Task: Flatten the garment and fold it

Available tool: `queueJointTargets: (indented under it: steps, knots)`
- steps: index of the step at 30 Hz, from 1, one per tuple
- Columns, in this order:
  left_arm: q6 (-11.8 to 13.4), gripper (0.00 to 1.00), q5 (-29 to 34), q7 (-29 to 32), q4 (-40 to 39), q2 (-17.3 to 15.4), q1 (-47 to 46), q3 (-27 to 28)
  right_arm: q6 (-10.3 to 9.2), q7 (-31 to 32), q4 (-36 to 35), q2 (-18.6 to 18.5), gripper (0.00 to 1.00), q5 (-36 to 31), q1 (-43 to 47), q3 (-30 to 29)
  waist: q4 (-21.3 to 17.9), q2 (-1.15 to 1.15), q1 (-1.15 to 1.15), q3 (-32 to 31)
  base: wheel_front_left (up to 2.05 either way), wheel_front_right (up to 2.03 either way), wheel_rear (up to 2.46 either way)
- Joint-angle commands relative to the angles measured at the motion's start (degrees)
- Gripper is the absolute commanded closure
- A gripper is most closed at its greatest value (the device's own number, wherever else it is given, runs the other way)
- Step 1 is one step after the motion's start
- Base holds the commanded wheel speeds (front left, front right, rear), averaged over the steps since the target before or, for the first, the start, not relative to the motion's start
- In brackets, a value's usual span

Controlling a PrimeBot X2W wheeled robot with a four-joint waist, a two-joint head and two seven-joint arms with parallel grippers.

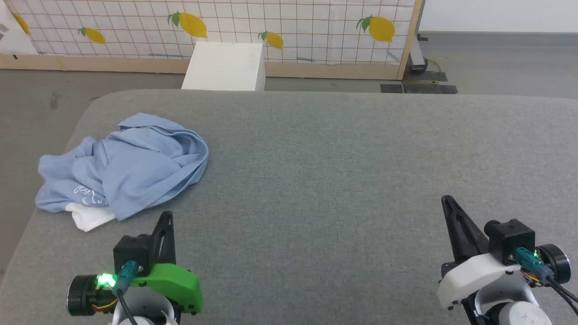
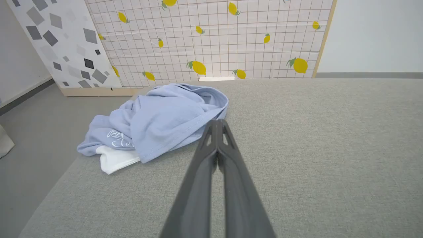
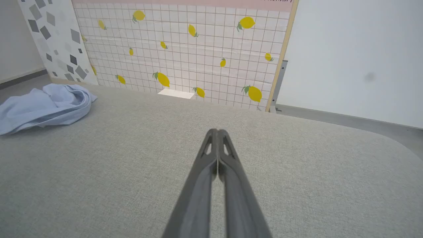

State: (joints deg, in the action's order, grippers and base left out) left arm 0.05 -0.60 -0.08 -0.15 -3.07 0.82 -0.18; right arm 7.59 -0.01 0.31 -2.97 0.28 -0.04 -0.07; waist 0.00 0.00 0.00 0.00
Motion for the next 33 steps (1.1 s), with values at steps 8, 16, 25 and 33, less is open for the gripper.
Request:
queueJointTargets:
  steps: [8, 16, 25, 33]
  knots:
    - [-0.05, 1.00, 0.60, 0.08, 0.15, 0.19, -0.82, 0.18, -0.10, 0.01, -0.31, 0.10, 1.00, -0.28, 0.04, 0.07, 0.00, 0.00, 0.00, 0.00, 0.00, 0.00, 0.00]
    - [-0.05, 1.00, 0.60, 0.08, 0.15, 0.19, -0.82, 0.18, -0.10, 0.01, -0.31, 0.10, 1.00, -0.28, 0.04, 0.07, 0.00, 0.00, 0.00, 0.00, 0.00, 0.00, 0.00]
    - [-0.05, 1.00, 0.60, 0.08, 0.15, 0.19, -0.82, 0.18, -0.10, 0.01, -0.31, 0.10, 1.00, -0.28, 0.04, 0.07, 0.00, 0.00, 0.00, 0.00, 0.00, 0.00, 0.00]
    - [0.00, 0.00, -0.03, -0.03, -0.02, -0.01, 0.05, -0.16, 0.00, -0.03, 0.05, -0.01, 0.00, 0.04, 0.00, -0.08, 0.00, 0.00, 0.00, 0.00, 0.00, 0.00, 0.00]
